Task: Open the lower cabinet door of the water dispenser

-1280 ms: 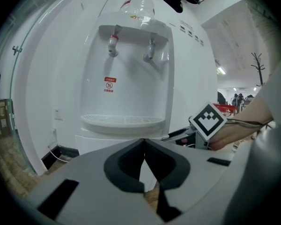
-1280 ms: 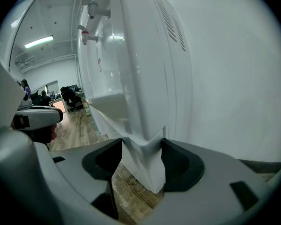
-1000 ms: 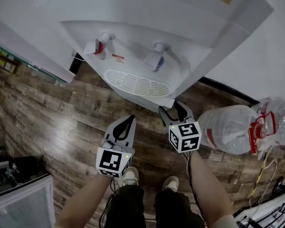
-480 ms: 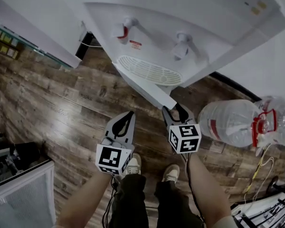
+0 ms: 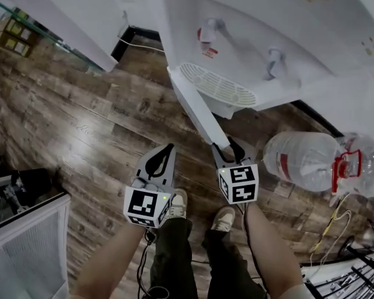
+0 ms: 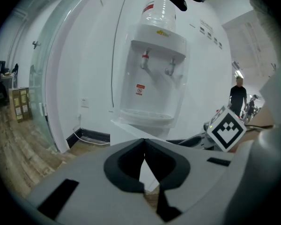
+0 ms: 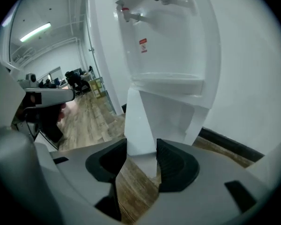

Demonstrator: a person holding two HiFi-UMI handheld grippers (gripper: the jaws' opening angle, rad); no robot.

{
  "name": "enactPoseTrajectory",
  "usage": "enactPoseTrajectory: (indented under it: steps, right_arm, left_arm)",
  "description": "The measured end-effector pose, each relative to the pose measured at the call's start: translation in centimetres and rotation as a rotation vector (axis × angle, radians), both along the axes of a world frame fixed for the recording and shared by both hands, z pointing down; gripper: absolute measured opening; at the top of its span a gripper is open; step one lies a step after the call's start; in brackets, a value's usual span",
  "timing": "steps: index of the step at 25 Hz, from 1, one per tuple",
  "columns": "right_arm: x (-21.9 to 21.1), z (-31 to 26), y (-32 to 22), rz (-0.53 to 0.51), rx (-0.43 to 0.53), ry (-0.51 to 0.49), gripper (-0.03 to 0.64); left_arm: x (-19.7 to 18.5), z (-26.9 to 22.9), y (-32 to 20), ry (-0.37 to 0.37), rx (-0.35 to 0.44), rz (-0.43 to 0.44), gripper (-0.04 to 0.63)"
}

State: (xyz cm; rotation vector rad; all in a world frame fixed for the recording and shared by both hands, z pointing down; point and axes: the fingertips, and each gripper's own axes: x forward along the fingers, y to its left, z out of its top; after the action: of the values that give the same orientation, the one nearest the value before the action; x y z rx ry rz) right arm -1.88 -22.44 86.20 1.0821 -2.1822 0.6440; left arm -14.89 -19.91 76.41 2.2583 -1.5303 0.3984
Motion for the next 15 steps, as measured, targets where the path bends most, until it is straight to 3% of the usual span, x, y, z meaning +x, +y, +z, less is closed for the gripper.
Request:
enactPoseTrajectory:
  steps: [5,15]
  right_arm:
    - [-3.9,0.0,1.7,-0.110,-0.024,0.030,0.193]
    - [-11.0,0.2,4.4,-0.152,-0.138,-0.015,0.242]
  left_arm:
    - [-1.8,-0.3,1.1,0.007,-0.021,-0.032,0.006]
    - [-8.0,-0.3,3.8,-0.018,-0.072,-0.117,0.006]
